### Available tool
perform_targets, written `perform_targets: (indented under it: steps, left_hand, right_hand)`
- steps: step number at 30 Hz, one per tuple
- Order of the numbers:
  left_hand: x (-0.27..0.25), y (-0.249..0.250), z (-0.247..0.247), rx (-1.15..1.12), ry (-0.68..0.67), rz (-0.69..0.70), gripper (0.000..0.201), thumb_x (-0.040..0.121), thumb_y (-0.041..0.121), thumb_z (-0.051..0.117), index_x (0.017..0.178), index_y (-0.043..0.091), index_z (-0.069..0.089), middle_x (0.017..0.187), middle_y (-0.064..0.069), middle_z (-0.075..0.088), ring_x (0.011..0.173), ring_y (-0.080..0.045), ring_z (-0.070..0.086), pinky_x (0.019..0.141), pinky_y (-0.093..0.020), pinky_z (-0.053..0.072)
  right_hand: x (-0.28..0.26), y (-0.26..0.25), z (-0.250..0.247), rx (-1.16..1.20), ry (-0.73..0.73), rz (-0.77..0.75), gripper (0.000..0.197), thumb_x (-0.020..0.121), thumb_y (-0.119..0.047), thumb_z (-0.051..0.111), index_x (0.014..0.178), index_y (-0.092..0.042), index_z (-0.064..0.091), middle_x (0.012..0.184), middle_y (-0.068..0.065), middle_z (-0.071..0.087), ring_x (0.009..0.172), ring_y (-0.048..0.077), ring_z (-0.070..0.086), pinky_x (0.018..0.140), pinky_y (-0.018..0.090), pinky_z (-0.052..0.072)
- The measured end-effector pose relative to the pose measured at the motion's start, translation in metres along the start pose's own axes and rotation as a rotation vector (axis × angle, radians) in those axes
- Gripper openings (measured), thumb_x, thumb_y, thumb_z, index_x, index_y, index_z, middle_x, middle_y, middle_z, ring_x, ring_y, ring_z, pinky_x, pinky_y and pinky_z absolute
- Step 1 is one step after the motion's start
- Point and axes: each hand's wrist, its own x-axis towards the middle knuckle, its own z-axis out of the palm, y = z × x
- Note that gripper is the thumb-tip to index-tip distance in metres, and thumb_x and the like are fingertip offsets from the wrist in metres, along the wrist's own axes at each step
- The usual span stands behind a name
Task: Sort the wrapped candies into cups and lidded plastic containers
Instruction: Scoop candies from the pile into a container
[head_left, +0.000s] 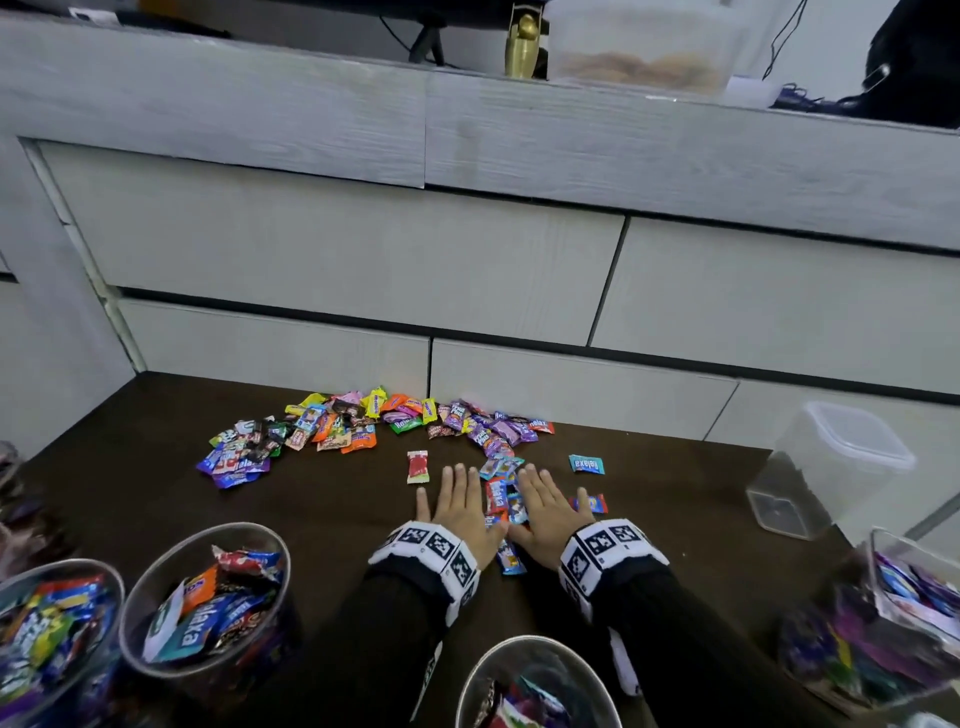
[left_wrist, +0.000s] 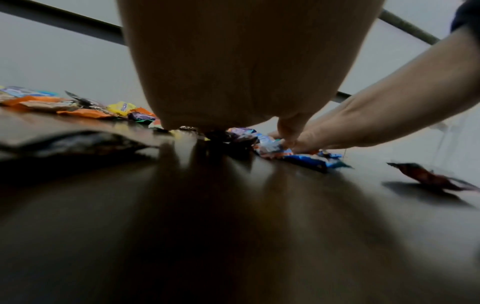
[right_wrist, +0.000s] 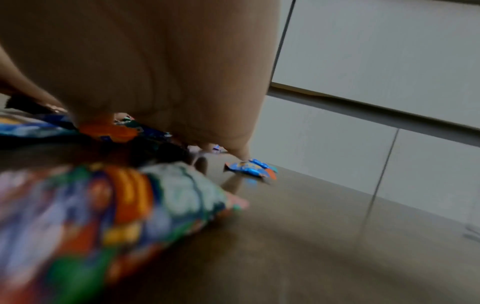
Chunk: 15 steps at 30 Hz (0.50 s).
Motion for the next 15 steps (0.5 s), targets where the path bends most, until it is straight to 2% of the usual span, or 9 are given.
perform_targets:
  steps: [3, 6, 8, 10, 14, 15]
  left_hand:
    - [0.01, -0.005, -0.018, -0.081, 0.081, -0.011, 0.077, 0.1, 0.05, 0.037, 0.156, 0.015, -0.001, 0.164, -0.004, -0.012, 0.149, -0.021, -0.018, 0.117, -0.053, -0.009]
    - [0.02, -0.018, -0.045, -0.121, 0.21, -0.183, 0.077, 0.098, 0.057, 0.035, 0.155, 0.011, 0.011, 0.164, -0.011, -0.002, 0.15, -0.03, -0.011, 0.117, -0.059, -0.001]
    - [0.026, -0.029, -0.063, -0.112, 0.281, -0.361, 0.083, 0.096, 0.063, 0.034, 0.154, 0.007, 0.012, 0.163, -0.017, 0.0, 0.15, -0.035, -0.006, 0.117, -0.062, 0.003]
    - [0.032, -0.044, -0.079, -0.137, 0.349, -0.51, 0.089, 0.095, 0.065, 0.035, 0.154, 0.004, 0.011, 0.162, -0.021, -0.002, 0.149, -0.039, -0.005, 0.116, -0.064, 0.006]
    - [0.041, -0.064, -0.095, -0.238, 0.41, -0.715, 0.096, 0.093, 0.068, 0.039, 0.155, 0.006, 0.001, 0.16, -0.026, -0.011, 0.147, -0.042, -0.01, 0.117, -0.062, 0.005]
    - [0.038, -0.064, -0.105, -0.295, 0.384, -0.762, 0.095, 0.093, 0.064, 0.043, 0.155, 0.005, 0.001, 0.16, -0.026, -0.01, 0.148, -0.042, -0.008, 0.117, -0.061, 0.007]
  right_hand:
    - [0.011, 0.0, -0.01, 0.042, 0.045, -0.044, 0.081, 0.091, -0.056, 0.045, 0.153, -0.021, 0.004, 0.16, -0.005, -0.008, 0.147, 0.016, -0.006, 0.116, 0.053, 0.003]
    - [0.023, 0.009, -0.023, 0.121, 0.132, 0.022, 0.093, 0.083, -0.063, 0.055, 0.152, -0.019, 0.011, 0.16, 0.0, -0.004, 0.147, 0.024, 0.0, 0.117, 0.052, 0.013]
    - [0.033, 0.013, -0.03, 0.127, 0.122, 0.082, 0.093, 0.084, -0.064, 0.052, 0.152, -0.017, 0.008, 0.16, 0.004, -0.004, 0.147, 0.028, 0.001, 0.117, 0.051, 0.016]
    - [0.044, 0.012, -0.035, 0.121, 0.101, 0.111, 0.092, 0.086, -0.065, 0.047, 0.152, -0.016, 0.004, 0.16, 0.006, -0.004, 0.146, 0.032, -0.001, 0.118, 0.05, 0.014]
    - [0.062, 0.01, -0.037, 0.11, 0.085, 0.127, 0.093, 0.087, -0.066, 0.044, 0.152, -0.014, 0.004, 0.16, 0.009, -0.001, 0.146, 0.036, -0.002, 0.119, 0.048, 0.009]
    - [0.065, 0.01, -0.036, 0.113, 0.079, 0.129, 0.093, 0.087, -0.067, 0.043, 0.152, -0.015, 0.004, 0.16, 0.009, -0.001, 0.146, 0.037, -0.002, 0.118, 0.049, 0.009]
